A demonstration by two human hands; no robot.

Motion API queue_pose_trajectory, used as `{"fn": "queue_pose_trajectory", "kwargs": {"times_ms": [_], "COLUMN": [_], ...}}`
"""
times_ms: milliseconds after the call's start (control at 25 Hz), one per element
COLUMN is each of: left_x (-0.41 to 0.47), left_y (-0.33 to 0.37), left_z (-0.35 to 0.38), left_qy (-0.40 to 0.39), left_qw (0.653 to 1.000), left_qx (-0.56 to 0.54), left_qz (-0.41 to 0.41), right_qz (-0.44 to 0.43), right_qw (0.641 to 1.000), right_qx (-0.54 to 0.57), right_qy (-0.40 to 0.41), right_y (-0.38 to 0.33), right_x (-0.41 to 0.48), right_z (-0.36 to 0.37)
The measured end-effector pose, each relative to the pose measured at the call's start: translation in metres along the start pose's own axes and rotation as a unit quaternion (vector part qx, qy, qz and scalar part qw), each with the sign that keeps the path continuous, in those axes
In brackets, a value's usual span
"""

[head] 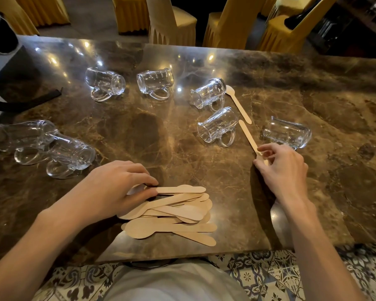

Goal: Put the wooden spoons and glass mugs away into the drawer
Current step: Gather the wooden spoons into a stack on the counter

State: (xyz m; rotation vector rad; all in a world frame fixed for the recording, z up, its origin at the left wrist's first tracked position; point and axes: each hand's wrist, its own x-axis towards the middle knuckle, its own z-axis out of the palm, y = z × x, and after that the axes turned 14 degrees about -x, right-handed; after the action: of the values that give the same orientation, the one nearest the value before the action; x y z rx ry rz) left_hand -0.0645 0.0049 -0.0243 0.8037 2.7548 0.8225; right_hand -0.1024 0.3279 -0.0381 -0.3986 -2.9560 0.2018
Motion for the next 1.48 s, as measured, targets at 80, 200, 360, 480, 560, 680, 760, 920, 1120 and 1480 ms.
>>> {"fn": "queue_pose_trajectory", "kwargs": {"times_ms": [80,200,360,480,560,680,760,920,1120,1480], "left_x": [0.0,0.0,0.002,0.002,0.003,-0.013,-0.04,-0.081,-0.07,-0.079], "left_y": [-0.004,-0.011,-0.019,-0.023,-0.024,-0.027,-0.033,-0.043,-0.036,-0.062], "left_z": [0.0,0.003,0.01,0.012,0.01,0.005,0.005,0.015,0.03,0.041], "left_qy": [0.008,0.059,0.109,0.12,0.127,0.135,0.165,0.223,0.192,0.199], "left_qw": [0.999,0.995,0.983,0.981,0.98,0.98,0.976,0.962,0.964,0.96], "left_qx": [-0.021,-0.063,-0.107,-0.106,-0.104,-0.089,-0.078,-0.038,0.015,0.0], "left_qz": [-0.023,-0.059,-0.103,-0.109,-0.114,-0.112,-0.117,-0.154,-0.183,-0.199], "right_qz": [0.019,0.014,-0.06,-0.194,-0.284,-0.359,-0.39,-0.429,-0.452,-0.132], "right_qw": [1.0,0.999,0.99,0.963,0.938,0.908,0.89,0.861,0.842,0.99], "right_qx": [0.019,0.036,0.084,0.18,0.198,0.189,0.191,0.189,0.152,0.042], "right_qy": [-0.015,0.007,0.094,0.047,-0.014,-0.1,-0.142,-0.199,-0.252,0.01], "right_y": [0.001,0.002,-0.004,-0.023,-0.037,-0.052,-0.062,-0.08,-0.087,-0.06], "right_x": [0.001,-0.006,-0.018,-0.023,-0.027,-0.033,-0.039,-0.048,-0.047,0.083], "right_z": [-0.008,-0.027,-0.064,-0.081,-0.079,-0.063,-0.05,-0.024,-0.021,-0.052]}}
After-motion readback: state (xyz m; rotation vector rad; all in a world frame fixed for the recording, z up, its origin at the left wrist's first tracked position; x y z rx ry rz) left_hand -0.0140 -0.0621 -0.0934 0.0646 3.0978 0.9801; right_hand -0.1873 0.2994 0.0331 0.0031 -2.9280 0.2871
